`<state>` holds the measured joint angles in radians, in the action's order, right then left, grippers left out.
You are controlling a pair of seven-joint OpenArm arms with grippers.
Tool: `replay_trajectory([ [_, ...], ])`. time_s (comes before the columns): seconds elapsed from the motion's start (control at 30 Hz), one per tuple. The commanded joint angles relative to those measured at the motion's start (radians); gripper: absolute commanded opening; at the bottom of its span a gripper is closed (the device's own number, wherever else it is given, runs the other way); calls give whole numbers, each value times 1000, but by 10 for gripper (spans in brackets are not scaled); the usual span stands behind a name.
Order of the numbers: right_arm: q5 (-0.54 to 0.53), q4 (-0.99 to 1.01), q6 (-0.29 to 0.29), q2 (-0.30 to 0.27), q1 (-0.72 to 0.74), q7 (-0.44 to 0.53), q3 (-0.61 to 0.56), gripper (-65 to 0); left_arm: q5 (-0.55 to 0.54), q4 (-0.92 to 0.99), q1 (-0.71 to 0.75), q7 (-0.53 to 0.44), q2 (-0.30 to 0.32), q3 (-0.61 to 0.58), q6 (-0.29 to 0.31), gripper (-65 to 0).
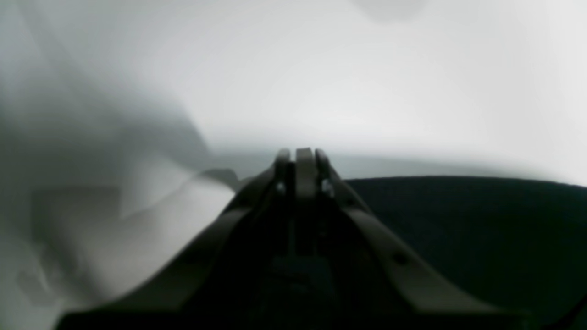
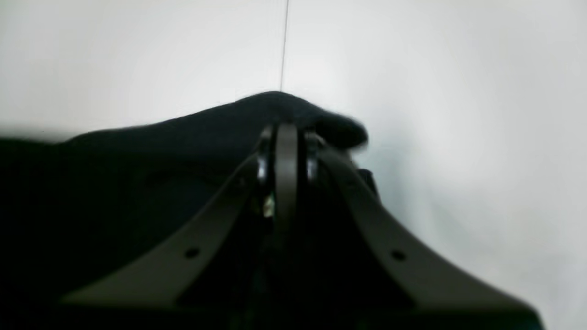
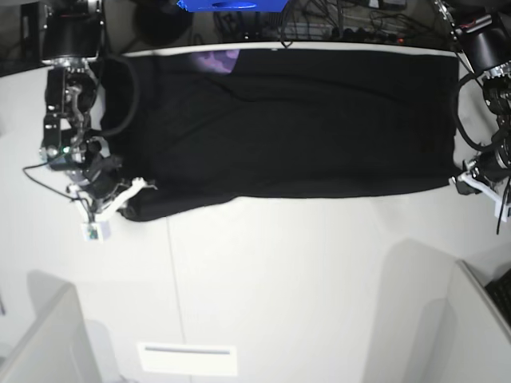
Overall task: Fold the T-shirt properly
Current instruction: 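Fold the hem up over the body toward the collar with both grippers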
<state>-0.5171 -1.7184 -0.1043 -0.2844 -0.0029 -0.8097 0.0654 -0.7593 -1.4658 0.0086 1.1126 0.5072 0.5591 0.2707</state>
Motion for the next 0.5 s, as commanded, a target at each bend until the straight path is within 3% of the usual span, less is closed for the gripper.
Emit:
replay_trajectory([
  [0.0, -8, -33, -2, -11, 8, 20, 6, -650, -7, -25, 0, -7, 18, 6, 6, -650],
  [0.27, -8, -128, -1, -13, -78, -4, 7, -650, -9, -72, 89, -6, 5, 14, 6, -650],
  [0.47, -8, -206, -2, 9, -150, -76, 103, -650, -9, -186, 215, -4, 5, 16, 6, -650],
])
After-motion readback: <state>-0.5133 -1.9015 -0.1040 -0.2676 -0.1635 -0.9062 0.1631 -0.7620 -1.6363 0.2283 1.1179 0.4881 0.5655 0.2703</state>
